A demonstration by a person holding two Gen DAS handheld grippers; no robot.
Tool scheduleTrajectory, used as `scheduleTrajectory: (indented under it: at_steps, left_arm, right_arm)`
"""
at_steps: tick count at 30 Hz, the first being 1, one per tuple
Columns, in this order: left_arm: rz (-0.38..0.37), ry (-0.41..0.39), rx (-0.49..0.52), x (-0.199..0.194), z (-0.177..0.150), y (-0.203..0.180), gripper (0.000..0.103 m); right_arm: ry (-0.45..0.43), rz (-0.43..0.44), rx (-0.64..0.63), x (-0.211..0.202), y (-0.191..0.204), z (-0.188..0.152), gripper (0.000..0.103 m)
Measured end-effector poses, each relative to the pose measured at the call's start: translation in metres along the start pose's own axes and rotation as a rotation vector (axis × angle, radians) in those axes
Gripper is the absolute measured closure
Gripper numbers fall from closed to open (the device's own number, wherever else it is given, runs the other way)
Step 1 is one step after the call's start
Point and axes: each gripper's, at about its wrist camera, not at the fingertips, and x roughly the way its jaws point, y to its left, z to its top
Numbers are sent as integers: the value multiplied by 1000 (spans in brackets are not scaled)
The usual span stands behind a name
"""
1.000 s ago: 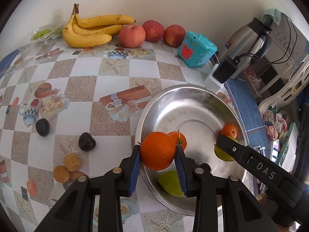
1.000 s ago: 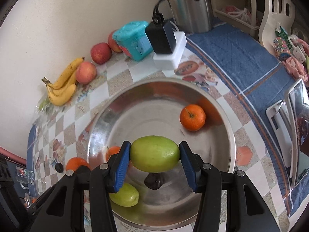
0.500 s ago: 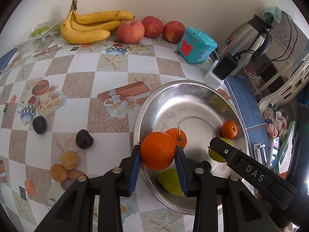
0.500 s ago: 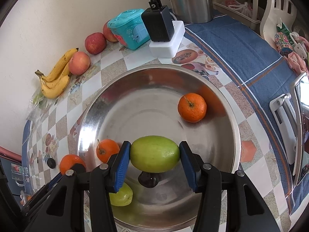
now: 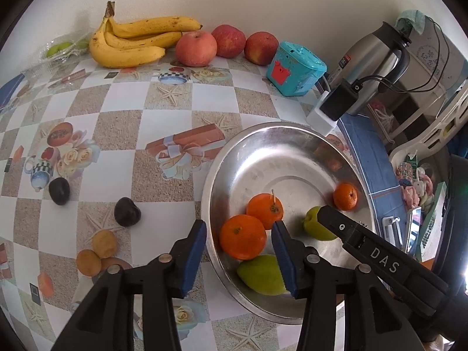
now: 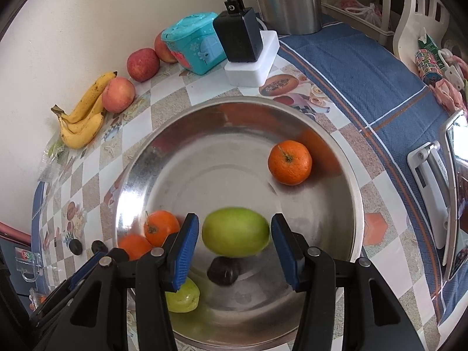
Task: Organize fruits
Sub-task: 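Lower the green fruit into the plate and open the right gripper, then withdraw both open grippers from the plate toward the small tan fruits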
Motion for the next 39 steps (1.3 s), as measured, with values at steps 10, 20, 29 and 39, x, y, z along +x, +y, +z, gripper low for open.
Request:
scheduleTrajectory:
  at_steps: [10,20,29,39]
  left_arm:
    - [16,-13,-39,-11,6,7,40]
    - [139,14,-208,-22,13,50,37]
    - [197,38,-353,-36,6,83,37]
    - [280,10,-423,-54,-1,104,37]
  right_arm:
    - [-34,-1,-23,-13,7,4,49]
    - [-75,-11,-97,-35,24,6,50]
    - [-63,-36,-164,-40,43,-4,50]
    - [-44,-35,-276,-40,74,-20,50]
